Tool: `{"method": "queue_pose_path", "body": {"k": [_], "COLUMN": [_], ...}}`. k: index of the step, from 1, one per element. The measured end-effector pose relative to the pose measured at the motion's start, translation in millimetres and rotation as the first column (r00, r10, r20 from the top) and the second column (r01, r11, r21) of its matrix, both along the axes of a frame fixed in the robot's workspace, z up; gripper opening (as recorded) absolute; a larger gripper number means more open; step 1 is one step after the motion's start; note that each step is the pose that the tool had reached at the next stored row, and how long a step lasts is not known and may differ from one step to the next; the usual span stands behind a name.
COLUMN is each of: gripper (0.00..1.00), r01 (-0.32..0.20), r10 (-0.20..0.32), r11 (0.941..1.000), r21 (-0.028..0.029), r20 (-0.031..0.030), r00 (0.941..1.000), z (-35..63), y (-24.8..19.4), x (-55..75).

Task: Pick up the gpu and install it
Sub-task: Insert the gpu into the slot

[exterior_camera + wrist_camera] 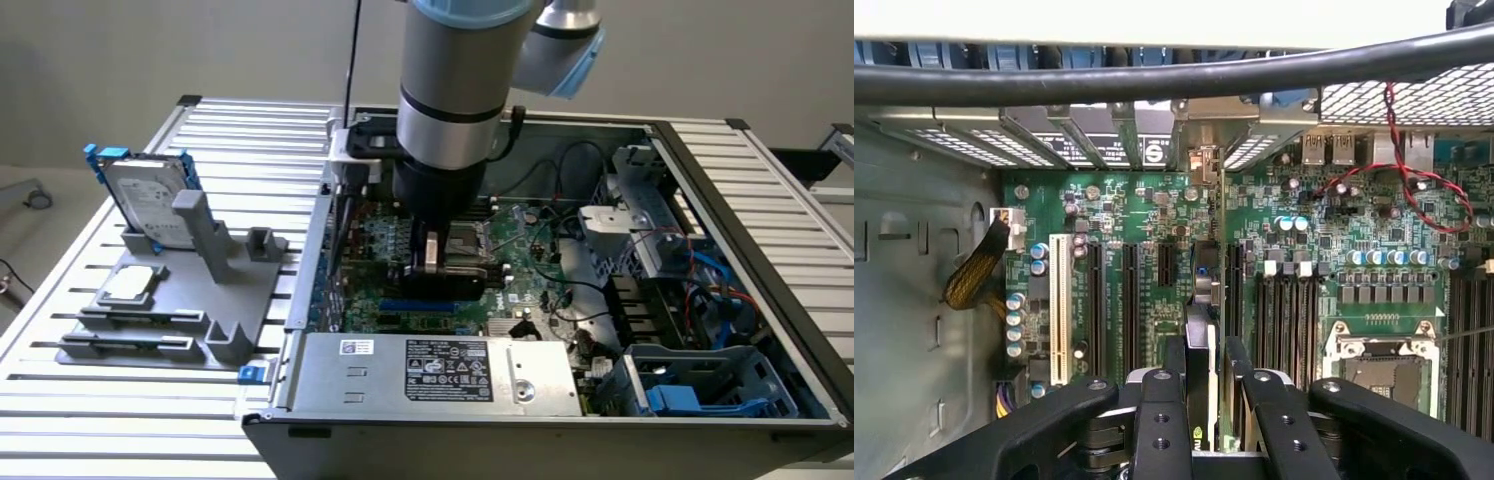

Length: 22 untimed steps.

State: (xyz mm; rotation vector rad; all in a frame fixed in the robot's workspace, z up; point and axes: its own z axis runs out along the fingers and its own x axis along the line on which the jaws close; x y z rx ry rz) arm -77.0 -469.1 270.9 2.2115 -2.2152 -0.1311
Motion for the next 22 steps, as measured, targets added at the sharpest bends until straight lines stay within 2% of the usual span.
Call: {"method": "queue_pose_path", "body": {"k": [9, 22], "gripper": [0.27, 0.27], "r01": [0.000, 0.000], "r10": [0.000, 0.000], "r11": [1.0000, 1.0000], "r21": [0.0000, -0.0002], "r20": [0.0000, -0.0001], "r00": [1.0000, 1.0000], "z": [-2.4, -7.4], "y": [-2.1, -2.3], "x": [-0.6, -1.6]}}
